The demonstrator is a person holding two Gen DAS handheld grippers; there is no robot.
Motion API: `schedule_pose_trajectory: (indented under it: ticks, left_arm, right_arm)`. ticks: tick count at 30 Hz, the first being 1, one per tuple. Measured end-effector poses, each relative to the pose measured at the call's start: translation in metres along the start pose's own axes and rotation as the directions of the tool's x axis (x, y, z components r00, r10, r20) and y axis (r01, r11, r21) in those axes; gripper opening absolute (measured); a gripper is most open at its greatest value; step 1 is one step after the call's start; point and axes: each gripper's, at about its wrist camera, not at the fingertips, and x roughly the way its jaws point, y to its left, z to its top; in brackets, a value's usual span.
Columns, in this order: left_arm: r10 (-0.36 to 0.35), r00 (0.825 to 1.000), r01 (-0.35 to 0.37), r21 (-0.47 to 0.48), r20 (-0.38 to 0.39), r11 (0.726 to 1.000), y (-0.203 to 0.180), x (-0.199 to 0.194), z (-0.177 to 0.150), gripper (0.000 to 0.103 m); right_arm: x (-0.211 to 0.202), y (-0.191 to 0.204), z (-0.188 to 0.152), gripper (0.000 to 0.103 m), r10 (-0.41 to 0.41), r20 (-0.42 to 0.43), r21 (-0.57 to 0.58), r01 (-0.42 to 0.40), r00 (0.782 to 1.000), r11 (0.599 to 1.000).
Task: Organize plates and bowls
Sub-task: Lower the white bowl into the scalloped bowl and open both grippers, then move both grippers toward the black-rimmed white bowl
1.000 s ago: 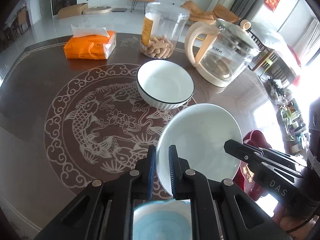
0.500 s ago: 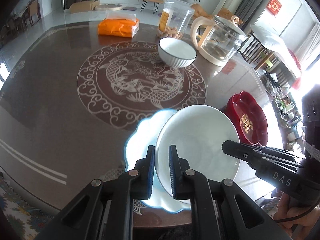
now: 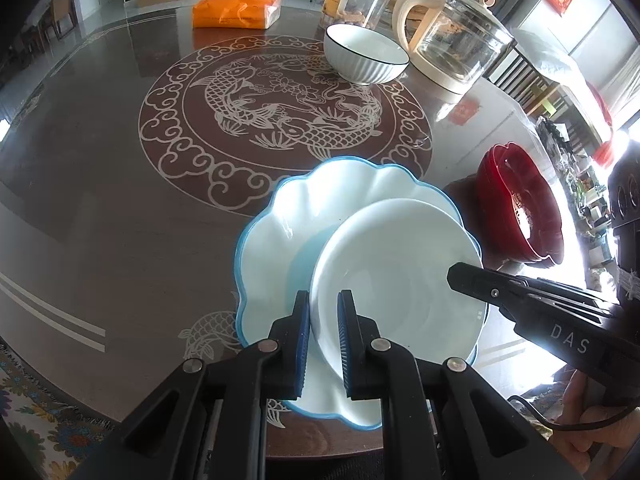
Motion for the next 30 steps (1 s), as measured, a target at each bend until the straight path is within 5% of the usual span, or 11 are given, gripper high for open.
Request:
schedule_pose_trajectory:
  ticks: [8, 11, 14, 18, 22, 24, 26, 30]
  left_arm:
    - [0.005, 0.998, -0.005, -0.001, 0.058, 1.0, 0.004, -0.007, 0.011, 0.013]
    - [0.0, 0.996, 0.002, -0.021, 0.091, 1.0, 0.008, -0.026, 0.016, 0.014]
    - [0.005, 0.986, -0.001, -0.027, 0.168, 1.0, 0.01, -0.055, 0.017, 0.014]
    - [0.033, 0.97, -0.038, 0.014, 0.24, 0.999, 0.01, -0.087, 0.014, 0.015]
    - [0.055, 0.966, -0.063, 0.02, 0.252, 0.998, 0.016, -0.099, 0.01, 0.016]
    - [0.064, 0.97, -0.068, 0.008, 0.233, 0.998, 0.021, -0.097, 0.009, 0.03]
    - [0.056, 0.971, -0.048, -0.039, 0.231, 0.998, 0.028, -0.097, 0.006, 0.079]
    - [0.099, 0.951, -0.076, -0.089, 0.292, 0.993, 0.039, -0.104, 0.002, 0.085]
  right_arm:
    - [0.0, -0.005, 0.006, 0.016, 0.029, 0.035, 0.007, -0.029, 0.999, 1.0]
    - [-0.016, -0.008, 0.008, 0.041, 0.055, 0.082, 0.018, -0.057, 0.995, 0.998]
    - [-0.047, -0.002, 0.006, 0.052, 0.034, 0.168, -0.015, -0.032, 0.985, 0.999]
    - [-0.096, 0.015, -0.006, 0.068, -0.071, 0.313, -0.089, 0.104, 0.947, 0.991]
    - [-0.121, 0.03, -0.021, 0.071, -0.221, 0.42, -0.131, 0.3, 0.88, 0.945]
    - [-0.124, 0.032, -0.027, 0.071, -0.258, 0.435, -0.148, 0.35, 0.863, 0.925]
    - [-0.124, 0.029, -0.034, 0.071, -0.276, 0.437, -0.157, 0.375, 0.856, 0.914]
    - [-0.121, 0.016, -0.042, 0.071, -0.275, 0.426, -0.144, 0.365, 0.862, 0.92]
